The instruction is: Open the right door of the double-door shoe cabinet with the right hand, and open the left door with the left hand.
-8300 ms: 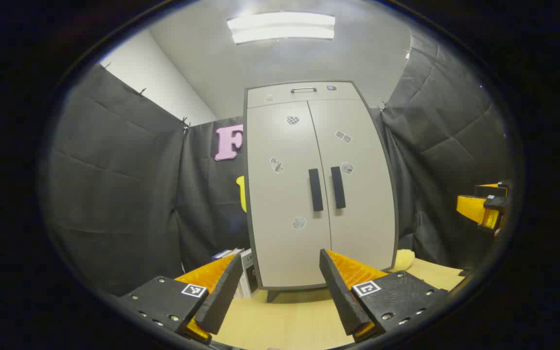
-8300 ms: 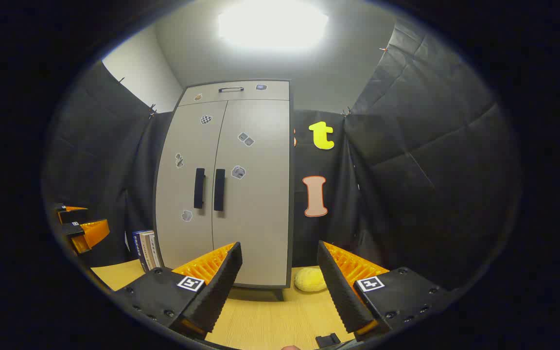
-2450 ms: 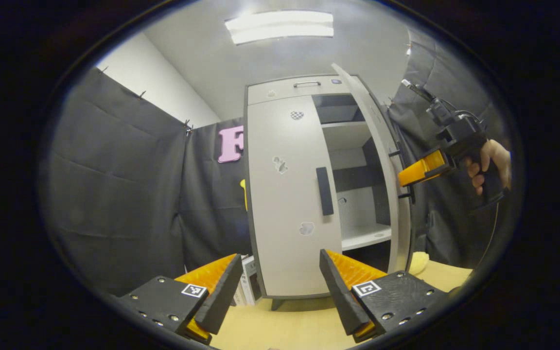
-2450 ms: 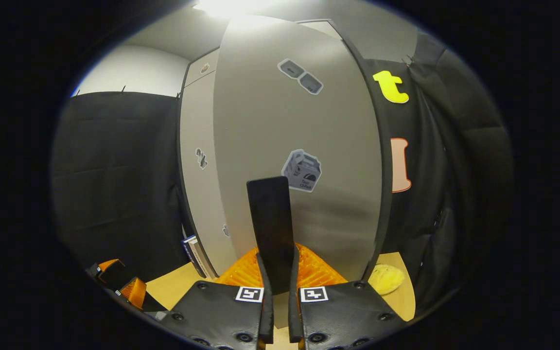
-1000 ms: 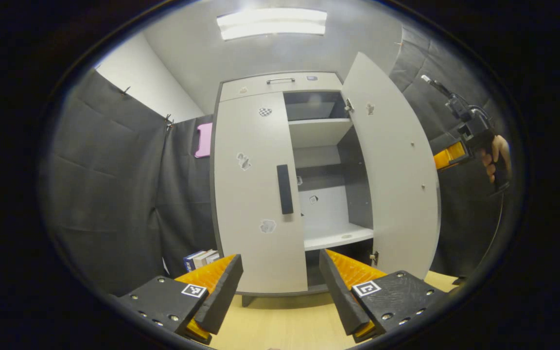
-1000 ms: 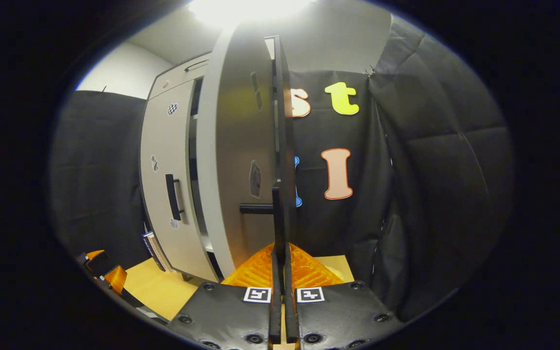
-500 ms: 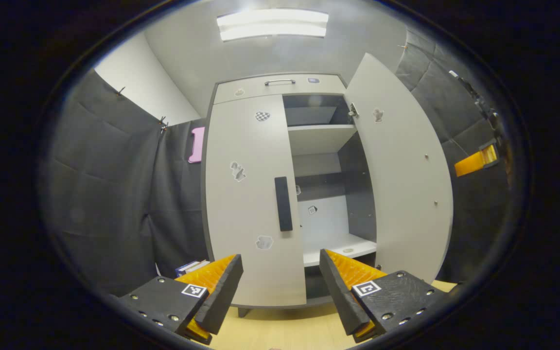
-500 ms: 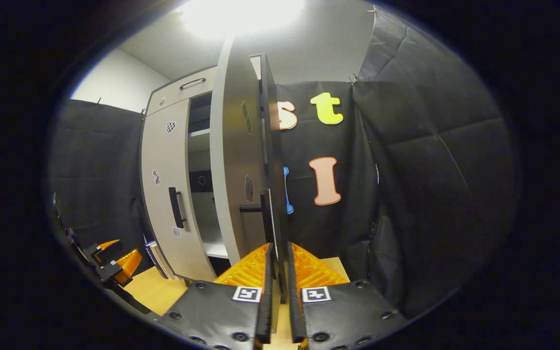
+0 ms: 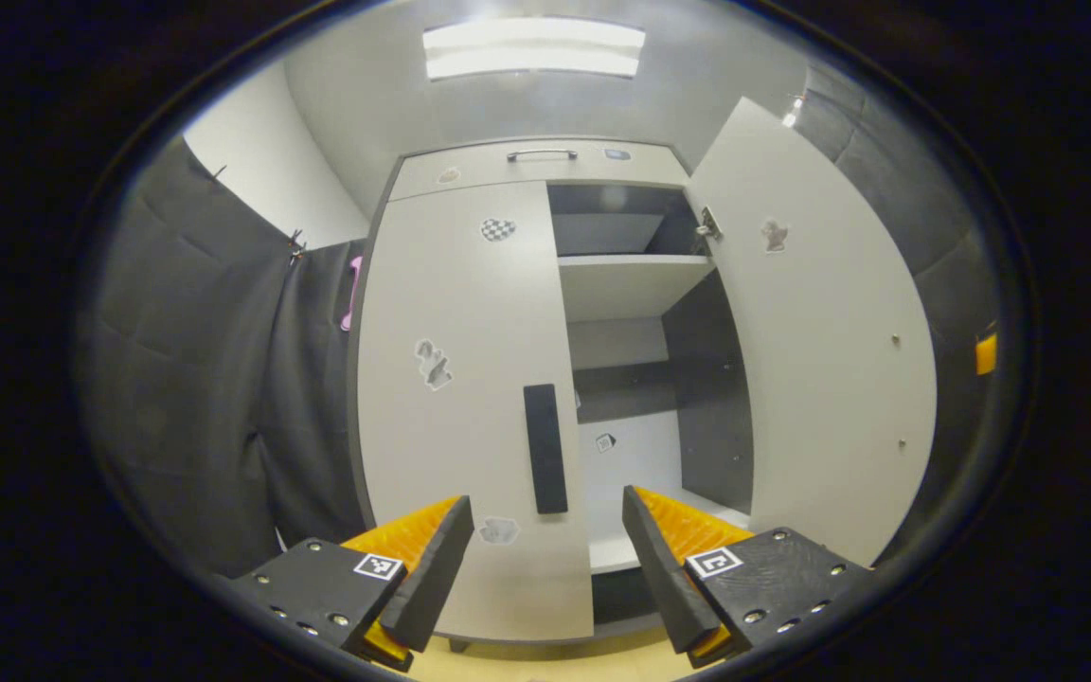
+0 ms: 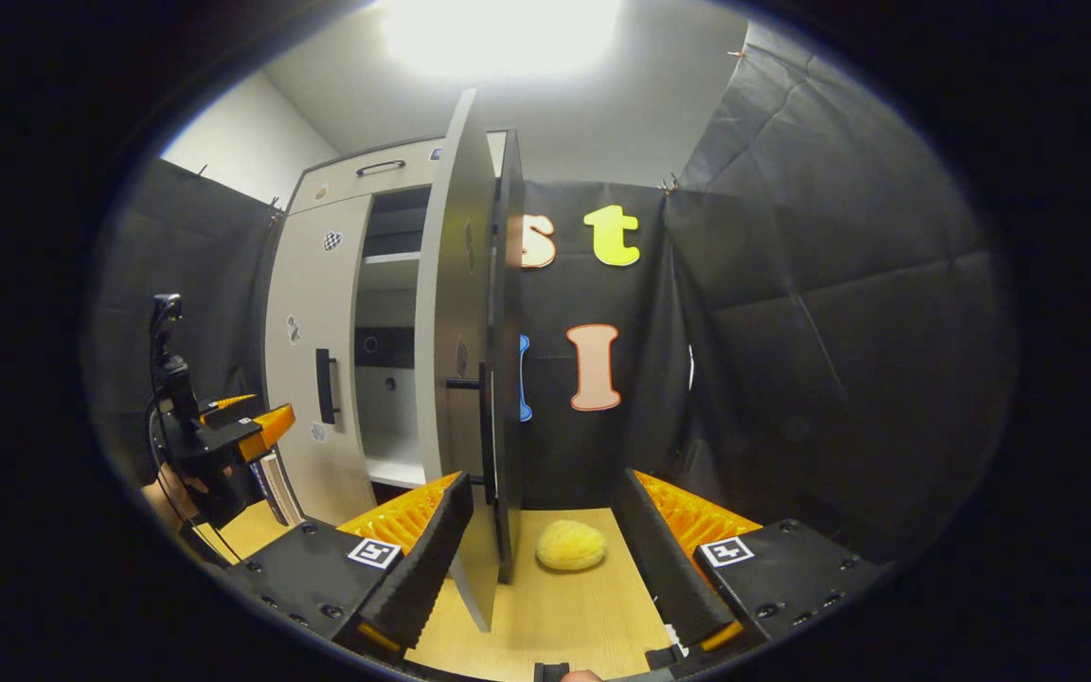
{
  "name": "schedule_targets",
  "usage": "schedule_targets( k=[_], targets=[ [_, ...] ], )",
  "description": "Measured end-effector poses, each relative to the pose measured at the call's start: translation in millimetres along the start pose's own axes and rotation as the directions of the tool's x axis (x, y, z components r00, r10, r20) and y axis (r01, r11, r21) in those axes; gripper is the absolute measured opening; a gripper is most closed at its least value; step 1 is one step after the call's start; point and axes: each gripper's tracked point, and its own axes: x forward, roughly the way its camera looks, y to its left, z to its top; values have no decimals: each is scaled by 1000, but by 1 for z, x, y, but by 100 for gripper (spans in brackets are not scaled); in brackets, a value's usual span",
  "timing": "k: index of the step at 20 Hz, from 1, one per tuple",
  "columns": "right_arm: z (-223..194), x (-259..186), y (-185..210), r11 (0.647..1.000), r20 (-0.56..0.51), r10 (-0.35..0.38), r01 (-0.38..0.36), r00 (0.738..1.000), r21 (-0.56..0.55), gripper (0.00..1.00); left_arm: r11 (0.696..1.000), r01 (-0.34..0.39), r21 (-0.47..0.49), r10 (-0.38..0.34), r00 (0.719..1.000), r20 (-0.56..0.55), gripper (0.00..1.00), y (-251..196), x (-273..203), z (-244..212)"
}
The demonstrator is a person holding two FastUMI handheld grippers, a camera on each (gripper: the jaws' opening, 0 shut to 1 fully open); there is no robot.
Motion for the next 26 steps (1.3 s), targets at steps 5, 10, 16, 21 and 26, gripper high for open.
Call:
schedule_targets(
  k=[5, 10, 16, 21, 26],
  targets=[
    [-11, -11, -14, 997, -23, -75, 76, 997, 23, 99, 999, 49, 2, -49, 999, -8, 92, 0, 48, 4],
    [-17, -17, -18, 992, -20, -122, 123, 992, 36, 99, 998, 55, 4, -55, 998, -2, 92, 0, 87, 5],
    [-27, -19, -29, 983, -52, -181, 182, 982, 12, 99, 1000, 25, 9, -25, 999, -34, 92, 8, 127, -8],
    [-31, -19, -34, 980, -74, -193, 195, 978, 23, 99, 999, 34, -6, -34, 996, -88, 77, 7, 140, -25],
    [-28, -18, -39, 981, -71, -188, 191, 980, 32, 99, 1000, 19, -4, -19, 996, -90, 51, 10, 144, -23]
  ],
)
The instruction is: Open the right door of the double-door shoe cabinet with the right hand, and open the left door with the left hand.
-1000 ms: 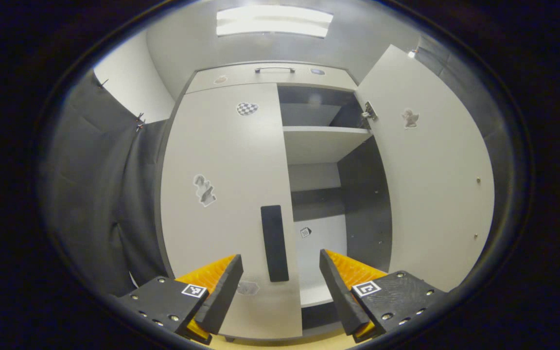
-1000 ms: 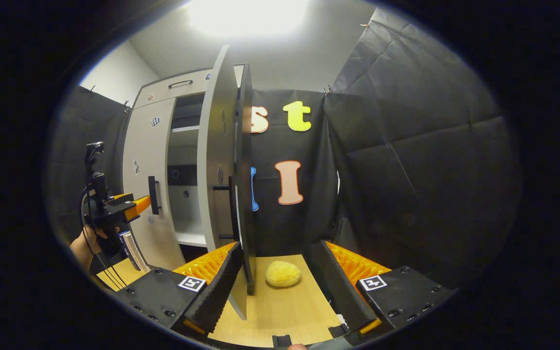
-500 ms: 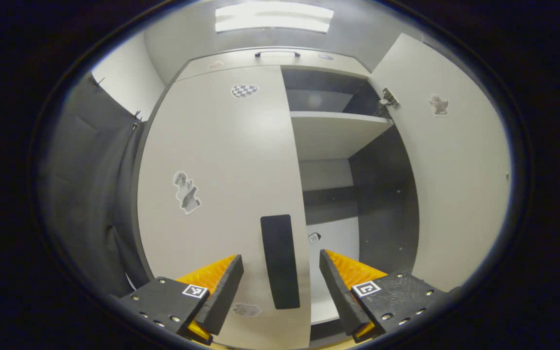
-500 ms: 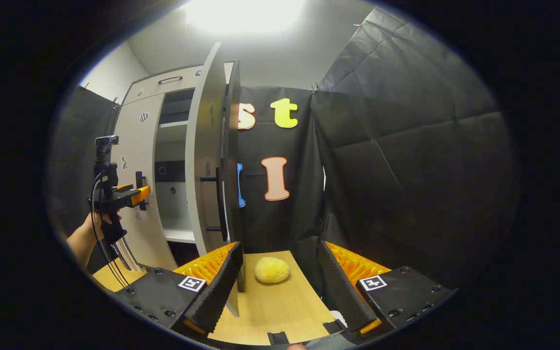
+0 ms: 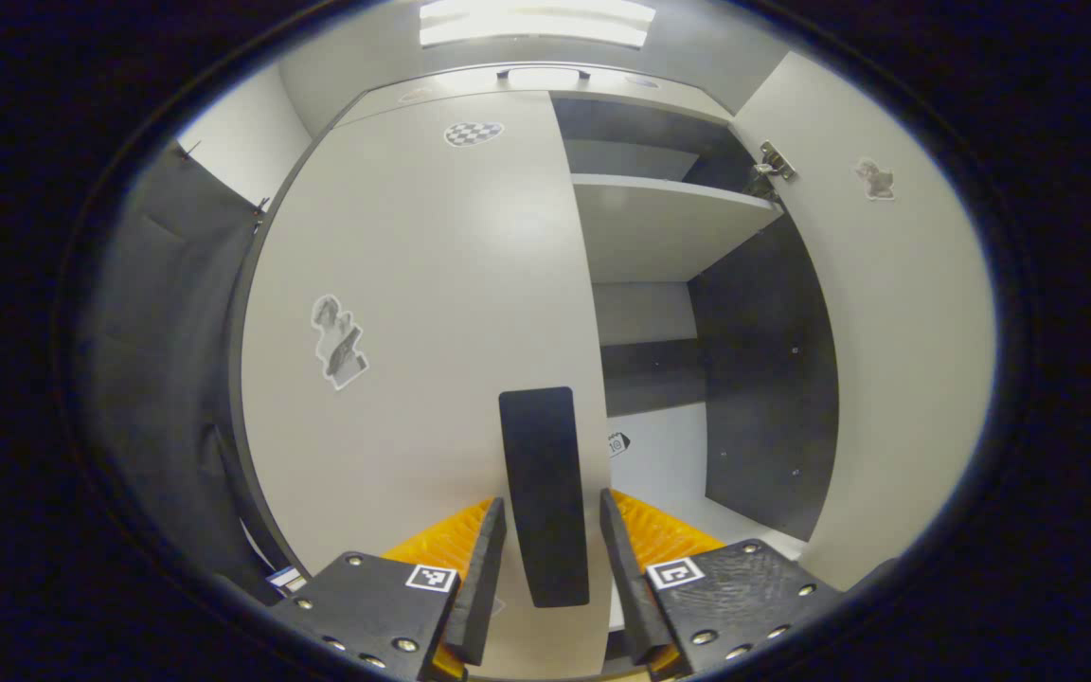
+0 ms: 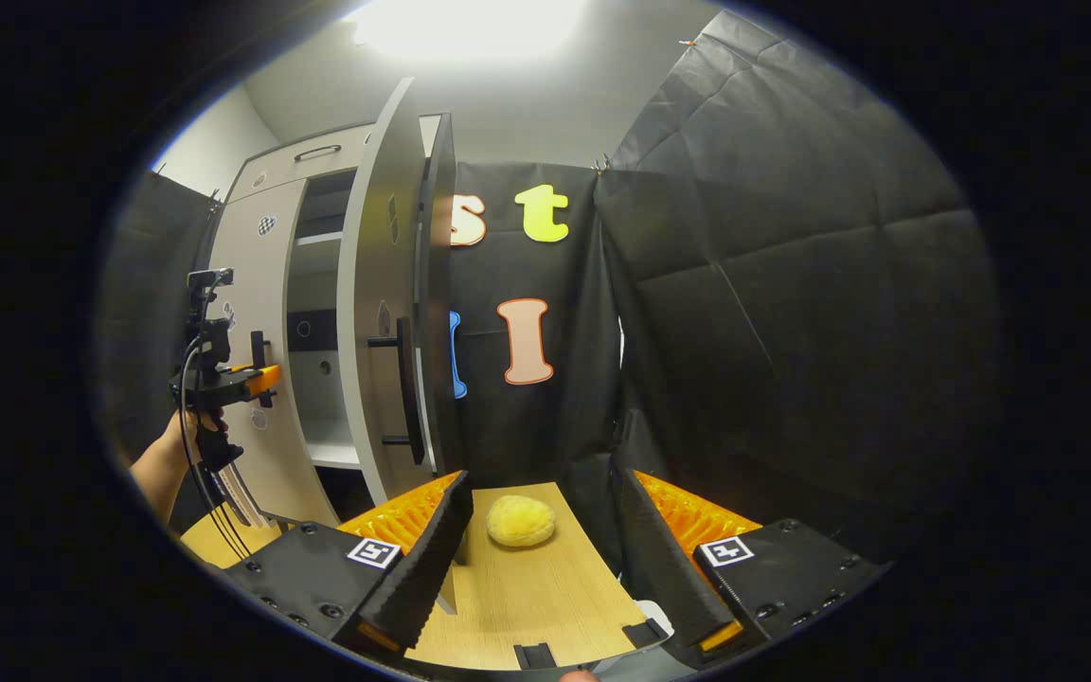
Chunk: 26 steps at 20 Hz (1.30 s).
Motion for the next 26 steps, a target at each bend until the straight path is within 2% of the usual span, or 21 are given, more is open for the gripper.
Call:
schedule_targets(
  k=[1, 5, 10, 12, 13, 26],
  targets=[
    [0, 1, 0, 1000, -1, 5, -5, 1000, 3, 99, 1000, 6, -7, -6, 1000, -1, 39, -2, -1, -3],
    [0, 2, 4, 999, -4, 34, -34, 999, -3, 99, 997, 0, -75, -2, 1000, -28, 28, -2, -1, -4],
    [4, 5, 0, 998, 8, 59, -59, 998, -11, 99, 996, 2, -86, -6, 999, -46, 13, 0, -8, -4],
    [3, 4, 1, 997, 7, 72, -72, 997, -1, 95, 995, 10, -96, -15, 999, -48, 15, 1, -12, -3],
    [3, 4, 1, 997, 8, 76, -76, 997, 2, 99, 996, 11, -94, -16, 999, -48, 15, 2, -14, -3],
    [1, -5, 31, 985, 12, 175, -175, 985, -7, 98, 994, 15, -104, -22, 998, -65, 15, 6, -23, -3]
  ],
)
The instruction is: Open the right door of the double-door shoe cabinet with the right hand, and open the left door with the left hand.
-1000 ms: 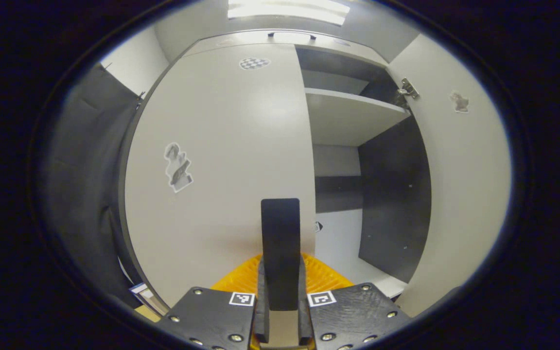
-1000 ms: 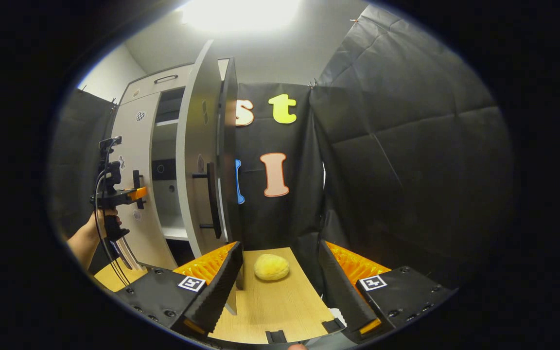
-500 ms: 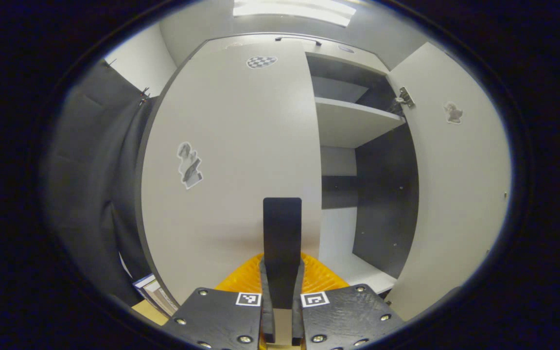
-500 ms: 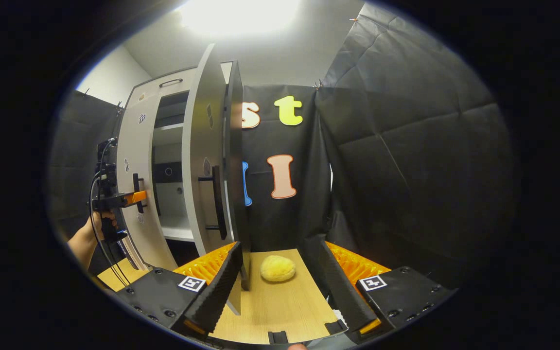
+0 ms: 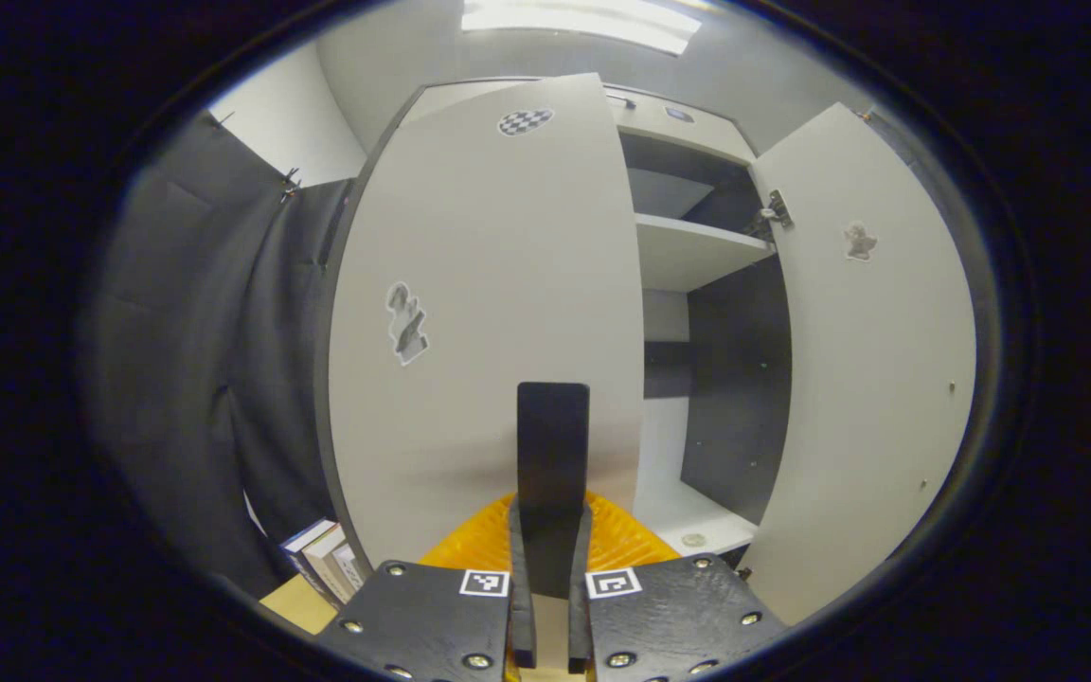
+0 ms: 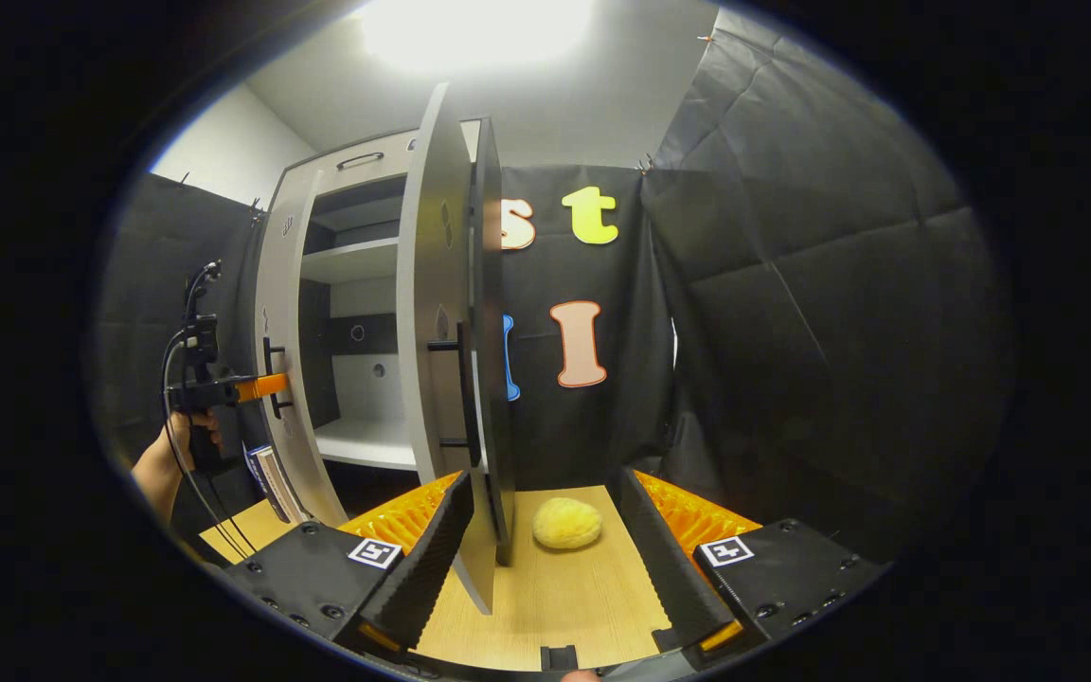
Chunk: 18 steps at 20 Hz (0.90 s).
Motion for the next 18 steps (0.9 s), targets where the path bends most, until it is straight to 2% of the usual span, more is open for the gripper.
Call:
schedule_targets(
  k=[7, 8, 10, 14, 15, 16, 17, 18],
  targets=[
    [4, -3, 15, 1000, 17, 26, -26, 1000, 2, 98, 1000, -2, 5, 2, 1000, -7, 16, 6, -10, -1],
    [2, -3, 17, 999, 16, 34, -34, 999, 6, 94, 1000, -6, 4, 6, 1000, -8, 16, 7, -11, -1],
    [3, -2, 23, 999, 19, 47, -47, 999, 5, 98, 1000, -17, 6, 17, 1000, -6, 14, 11, -14, 0],
    [9, 4, 42, 995, 33, 96, -96, 995, -5, 98, 999, -48, 11, 48, 999, -1, 16, 21, -19, 0],
    [8, 5, 47, 994, 33, 109, -109, 993, -11, 94, 998, -56, 9, 56, 998, -1, 16, 22, -20, 1],
    [7, 7, 53, 992, 31, 123, -122, 992, -18, 100, 998, -62, 7, 62, 998, 0, 13, 24, -21, 1],
    [6, 9, 58, 991, 29, 136, -135, 990, -24, 100, 998, -68, 6, 68, 998, 2, 13, 26, -22, 1],
    [4, 10, 63, 989, 23, 146, -146, 989, -26, 94, 997, -77, 3, 77, 997, 4, 13, 29, -24, 2]
  ],
)
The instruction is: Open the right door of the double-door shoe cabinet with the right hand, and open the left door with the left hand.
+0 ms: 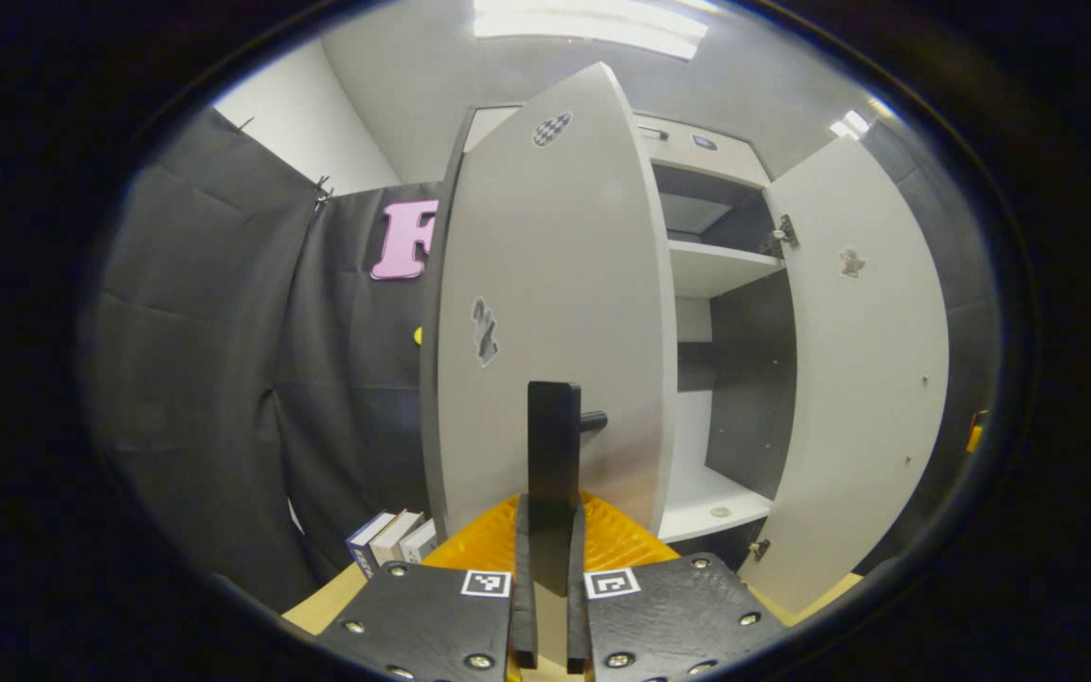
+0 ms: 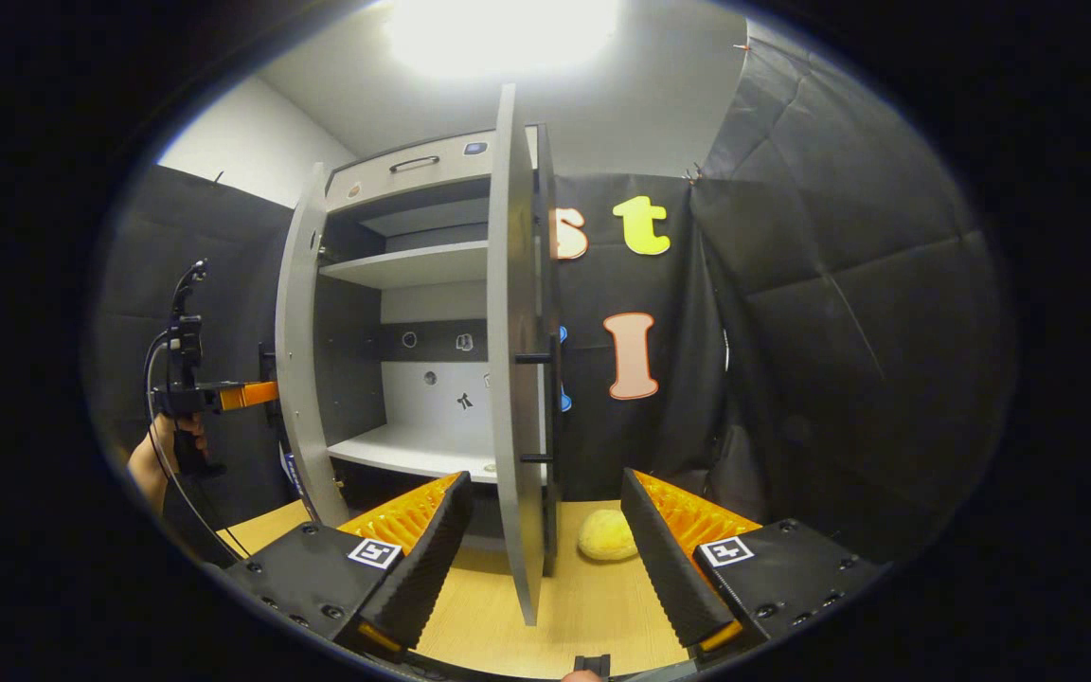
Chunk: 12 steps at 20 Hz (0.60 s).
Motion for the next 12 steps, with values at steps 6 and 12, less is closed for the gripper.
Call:
schedule_targets(
  k=[6, 12],
  targets=[
    [-1, 14, 24, 998, -4, 62, -62, 998, -13, 94, 998, -60, 12, 60, 998, 12, 8, 19, -3, 2],
    [5, 28, 46, 994, 9, 111, -110, 994, -25, 98, 988, -151, 45, 150, 989, 15, 8, 45, -6, 2]
  ],
)
